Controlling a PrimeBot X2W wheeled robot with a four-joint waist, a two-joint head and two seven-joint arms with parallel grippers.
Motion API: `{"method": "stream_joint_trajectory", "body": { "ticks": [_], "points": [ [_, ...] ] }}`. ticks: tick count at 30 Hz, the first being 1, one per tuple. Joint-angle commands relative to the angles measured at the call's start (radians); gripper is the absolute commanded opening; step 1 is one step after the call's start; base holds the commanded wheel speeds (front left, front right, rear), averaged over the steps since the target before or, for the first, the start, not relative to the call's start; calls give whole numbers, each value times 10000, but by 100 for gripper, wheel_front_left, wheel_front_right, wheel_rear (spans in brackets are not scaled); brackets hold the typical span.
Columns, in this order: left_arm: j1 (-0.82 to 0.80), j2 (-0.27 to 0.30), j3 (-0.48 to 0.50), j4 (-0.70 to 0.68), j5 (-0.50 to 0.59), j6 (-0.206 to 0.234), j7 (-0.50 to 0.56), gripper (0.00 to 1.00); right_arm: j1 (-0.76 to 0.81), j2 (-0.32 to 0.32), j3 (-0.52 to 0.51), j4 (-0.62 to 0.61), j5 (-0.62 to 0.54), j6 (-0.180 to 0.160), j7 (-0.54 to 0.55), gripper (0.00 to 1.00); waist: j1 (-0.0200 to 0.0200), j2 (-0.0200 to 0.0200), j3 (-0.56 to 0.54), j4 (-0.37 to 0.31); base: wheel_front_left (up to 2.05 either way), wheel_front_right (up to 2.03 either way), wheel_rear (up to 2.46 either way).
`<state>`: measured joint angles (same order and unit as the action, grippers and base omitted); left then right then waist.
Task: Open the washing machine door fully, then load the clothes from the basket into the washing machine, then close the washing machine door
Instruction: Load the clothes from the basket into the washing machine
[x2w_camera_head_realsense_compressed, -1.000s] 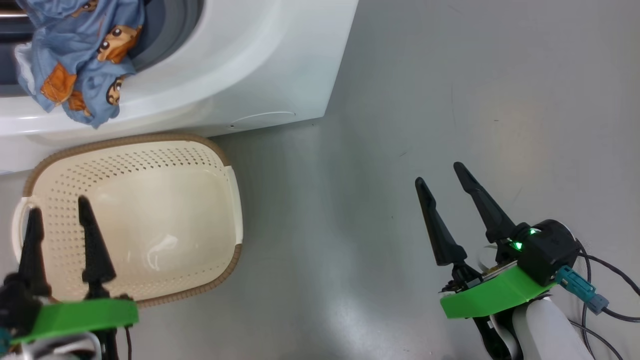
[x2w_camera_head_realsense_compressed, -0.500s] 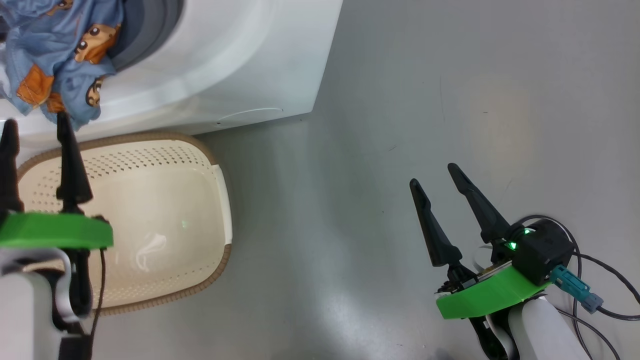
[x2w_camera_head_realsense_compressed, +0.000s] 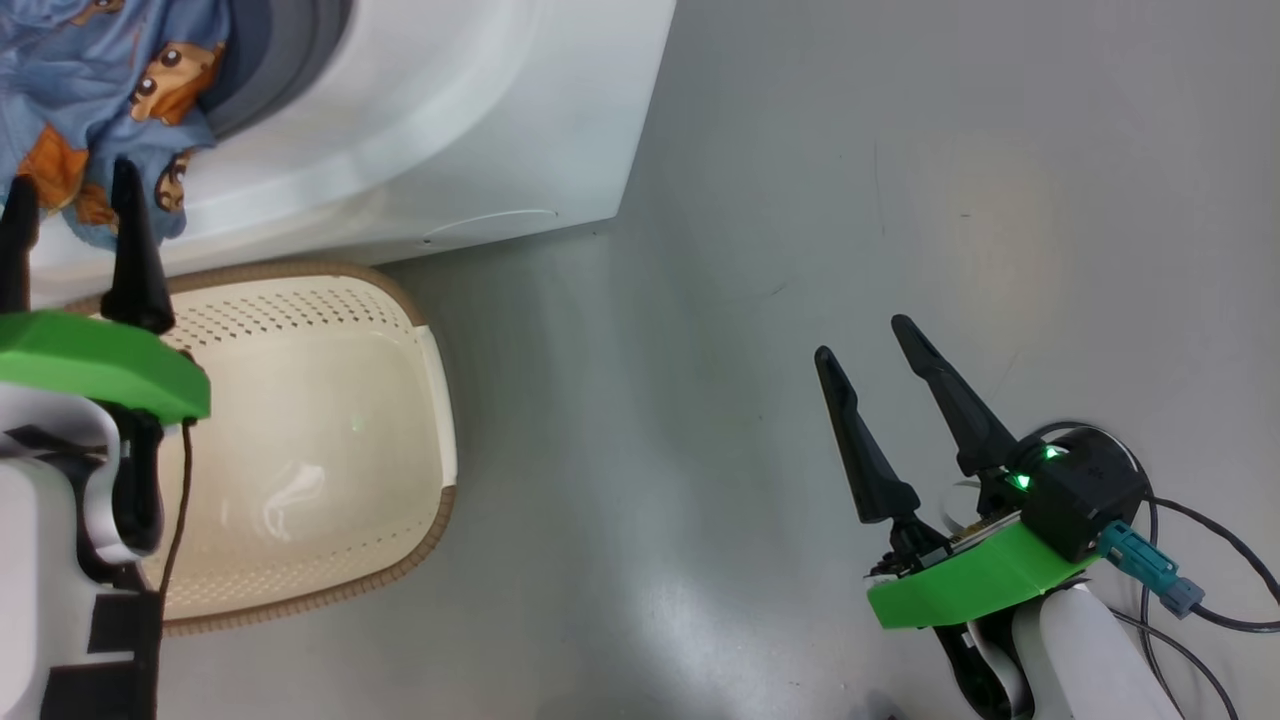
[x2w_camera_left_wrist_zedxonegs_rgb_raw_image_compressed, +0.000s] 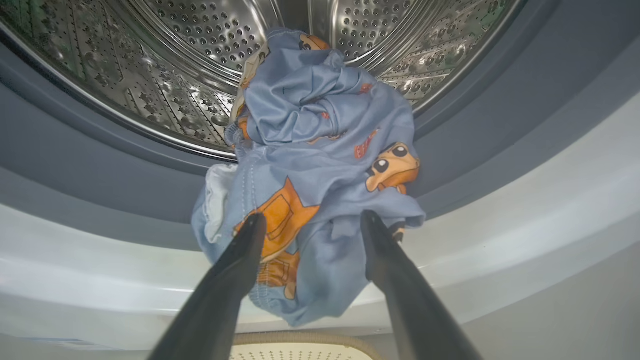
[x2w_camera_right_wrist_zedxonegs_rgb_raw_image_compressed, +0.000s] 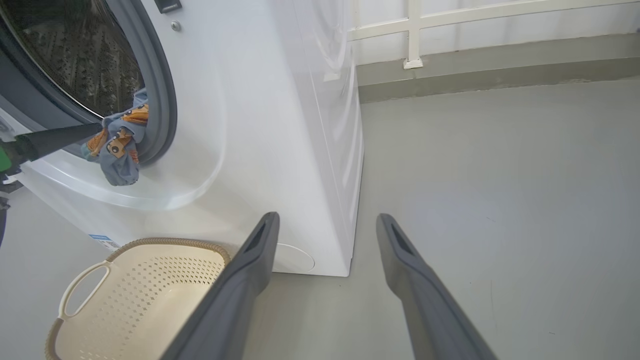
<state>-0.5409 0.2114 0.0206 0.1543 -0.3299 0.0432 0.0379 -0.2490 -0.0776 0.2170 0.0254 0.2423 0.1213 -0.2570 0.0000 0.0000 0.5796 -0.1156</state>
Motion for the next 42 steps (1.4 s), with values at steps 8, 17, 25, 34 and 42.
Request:
{"method": "stream_joint_trajectory", "body": {
  "ticks": [8, 17, 25, 34, 42],
  "points": [
    [-618, 777, 85, 358, -62, -132, 933, 100, 79, 102, 329, -183, 91, 94, -48, 100, 0, 0, 34, -113, 0, 0, 0],
    [-1279, 1046, -53, 1367, -175, -250, 1549, 100, 71, 118, 403, -197, 95, 94, -48, 100, 0, 0, 192, -269, 0, 0, 0],
    [-2139, 1185, -181, 2224, -62, -157, 1593, 46, 31, 140, 397, -216, 107, 94, -48, 100, 0, 0, 356, -348, 0, 0, 0],
    [-2510, 1132, -354, 2723, 55, -212, 808, 0, 31, 169, 356, -177, 128, 94, -48, 100, 0, 0, 302, -307, 0, 0, 0],
    [-2709, 1207, -515, 2599, 272, -199, 35, 0, 88, 175, 309, -130, 104, 94, -48, 100, 0, 0, 108, -109, 0, 0, 0]
  ]
}}
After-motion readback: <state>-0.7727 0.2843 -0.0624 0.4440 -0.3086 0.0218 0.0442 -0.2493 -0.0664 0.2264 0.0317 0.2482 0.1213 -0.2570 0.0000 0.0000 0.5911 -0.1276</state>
